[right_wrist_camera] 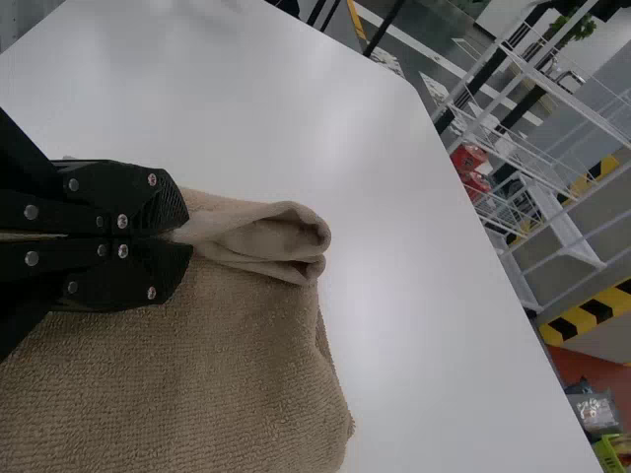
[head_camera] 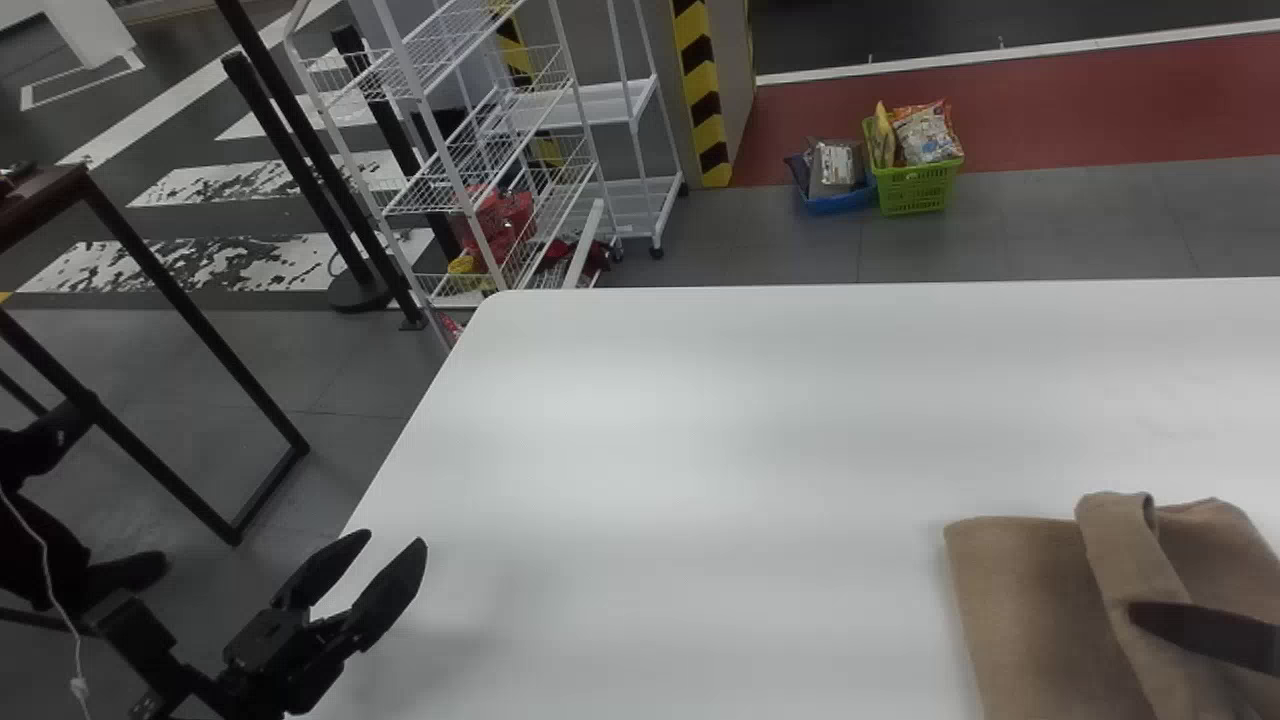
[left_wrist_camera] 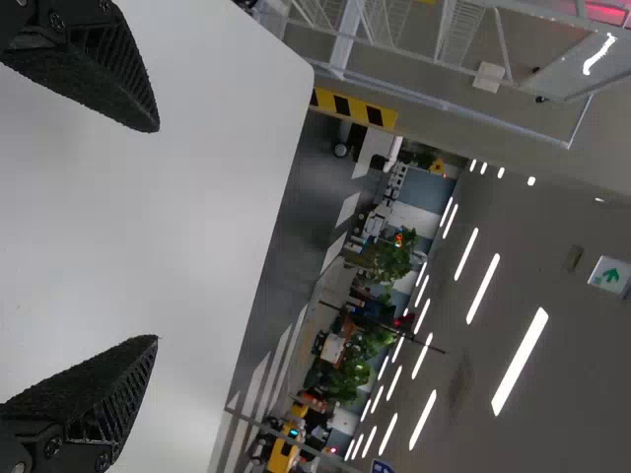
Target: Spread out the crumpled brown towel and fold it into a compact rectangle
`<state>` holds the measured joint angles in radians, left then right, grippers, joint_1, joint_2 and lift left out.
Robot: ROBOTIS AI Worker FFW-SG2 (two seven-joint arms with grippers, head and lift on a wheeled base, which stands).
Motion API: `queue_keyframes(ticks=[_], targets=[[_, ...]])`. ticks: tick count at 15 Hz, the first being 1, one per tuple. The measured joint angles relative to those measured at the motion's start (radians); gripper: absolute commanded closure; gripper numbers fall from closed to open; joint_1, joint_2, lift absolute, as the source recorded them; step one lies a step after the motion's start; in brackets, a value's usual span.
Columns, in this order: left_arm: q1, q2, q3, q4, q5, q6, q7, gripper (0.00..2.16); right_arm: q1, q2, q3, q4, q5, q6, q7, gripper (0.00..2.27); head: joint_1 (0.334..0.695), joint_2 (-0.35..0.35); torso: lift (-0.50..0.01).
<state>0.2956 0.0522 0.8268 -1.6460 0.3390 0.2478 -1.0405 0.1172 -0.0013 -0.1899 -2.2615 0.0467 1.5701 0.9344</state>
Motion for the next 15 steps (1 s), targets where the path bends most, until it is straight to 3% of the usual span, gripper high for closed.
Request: queue_keyframes(ticks=[8,9,10,11,15], targets=[[0.000,-0.002,0.000,0.000,0.000,0.000,0.000,0.04,0.012,0.001,-0.048,0.004,-0.136,0.000,-0.014,1.17,0.695,0.350,-0.127],[0.000,-0.002,0.000,0.000,0.000,0.000,0.000,0.04,0.012,0.001,-0.043,0.009,-0.142,0.000,-0.020,0.82,0.695,0.350,-0.127],[0.000,-0.002,-0.001,0.000,0.000,0.000,0.000,0.04,0.012,0.001,-0.036,0.022,-0.143,0.000,-0.032,0.27,0.695,0.350,-0.127],[0.000,-0.002,-0.001,0.001,0.000,0.000,0.000,0.04,0.012,0.001,-0.028,0.041,-0.144,0.000,-0.048,0.06,0.695,0.350,-0.127],[0.000,-0.002,-0.002,0.003,-0.003,0.000,0.002,0.04,0.013,0.001,-0.023,0.087,-0.162,0.000,-0.067,0.05,0.695,0.350,-0.127]])
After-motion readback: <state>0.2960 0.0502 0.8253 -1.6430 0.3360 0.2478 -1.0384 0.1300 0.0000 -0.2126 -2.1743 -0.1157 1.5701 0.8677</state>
